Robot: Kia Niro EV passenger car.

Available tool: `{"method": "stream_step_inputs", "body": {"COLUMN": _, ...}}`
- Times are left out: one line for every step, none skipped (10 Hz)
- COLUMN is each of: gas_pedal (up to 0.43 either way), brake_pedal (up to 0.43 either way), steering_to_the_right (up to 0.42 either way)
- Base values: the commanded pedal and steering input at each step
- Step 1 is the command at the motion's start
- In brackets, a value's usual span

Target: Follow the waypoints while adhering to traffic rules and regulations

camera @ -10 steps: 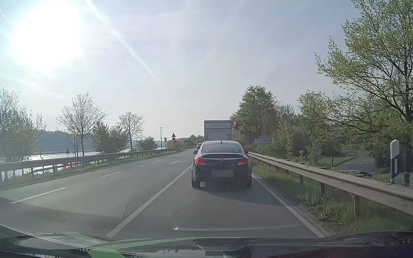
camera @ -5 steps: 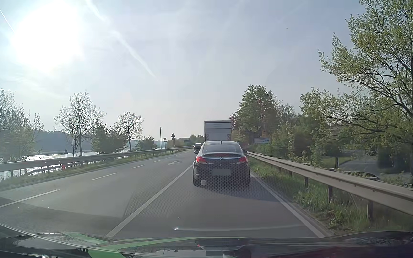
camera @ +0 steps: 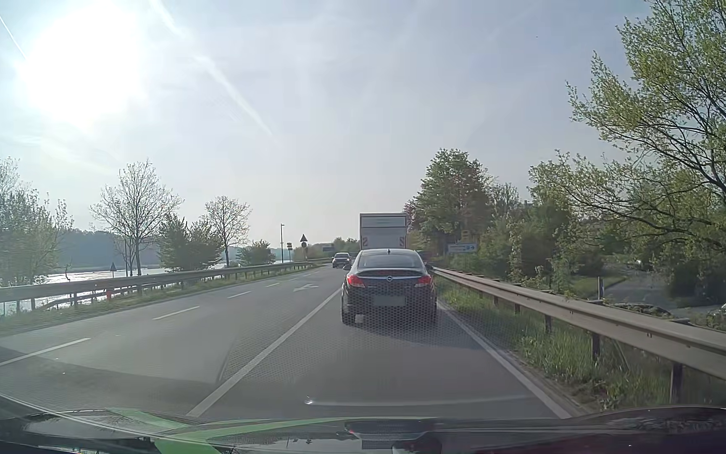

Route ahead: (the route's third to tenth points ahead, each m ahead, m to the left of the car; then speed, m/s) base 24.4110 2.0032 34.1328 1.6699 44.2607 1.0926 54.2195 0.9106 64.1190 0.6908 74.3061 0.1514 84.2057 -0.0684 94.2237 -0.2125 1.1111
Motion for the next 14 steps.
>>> {"method": "stream_step_inputs", "body": {"gas_pedal": 0.000, "brake_pedal": 0.000, "steering_to_the_right": -0.005}}
{"method": "stream_step_inputs", "body": {"gas_pedal": 0.000, "brake_pedal": 0.000, "steering_to_the_right": -0.004}}
{"method": "stream_step_inputs", "body": {"gas_pedal": 0.000, "brake_pedal": 0.000, "steering_to_the_right": -0.004}}
{"method": "stream_step_inputs", "body": {"gas_pedal": 0.000, "brake_pedal": 0.000, "steering_to_the_right": -0.004}}
{"method": "stream_step_inputs", "body": {"gas_pedal": 0.000, "brake_pedal": 0.000, "steering_to_the_right": -0.005}}
{"method": "stream_step_inputs", "body": {"gas_pedal": 0.000, "brake_pedal": 0.000, "steering_to_the_right": -0.004}}
{"method": "stream_step_inputs", "body": {"gas_pedal": 0.020, "brake_pedal": 0.000, "steering_to_the_right": -0.004}}
{"method": "stream_step_inputs", "body": {"gas_pedal": 0.039, "brake_pedal": 0.000, "steering_to_the_right": -0.004}}
{"method": "stream_step_inputs", "body": {"gas_pedal": 0.047, "brake_pedal": 0.000, "steering_to_the_right": -0.004}}
{"method": "stream_step_inputs", "body": {"gas_pedal": 0.047, "brake_pedal": 0.000, "steering_to_the_right": -0.004}}
{"method": "stream_step_inputs", "body": {"gas_pedal": 0.047, "brake_pedal": 0.000, "steering_to_the_right": -0.004}}
{"method": "stream_step_inputs", "body": {"gas_pedal": 0.047, "brake_pedal": 0.000, "steering_to_the_right": -0.005}}
{"method": "stream_step_inputs", "body": {"gas_pedal": 0.039, "brake_pedal": 0.000, "steering_to_the_right": -0.004}}
{"method": "stream_step_inputs", "body": {"gas_pedal": 0.008, "brake_pedal": 0.000, "steering_to_the_right": -0.004}}
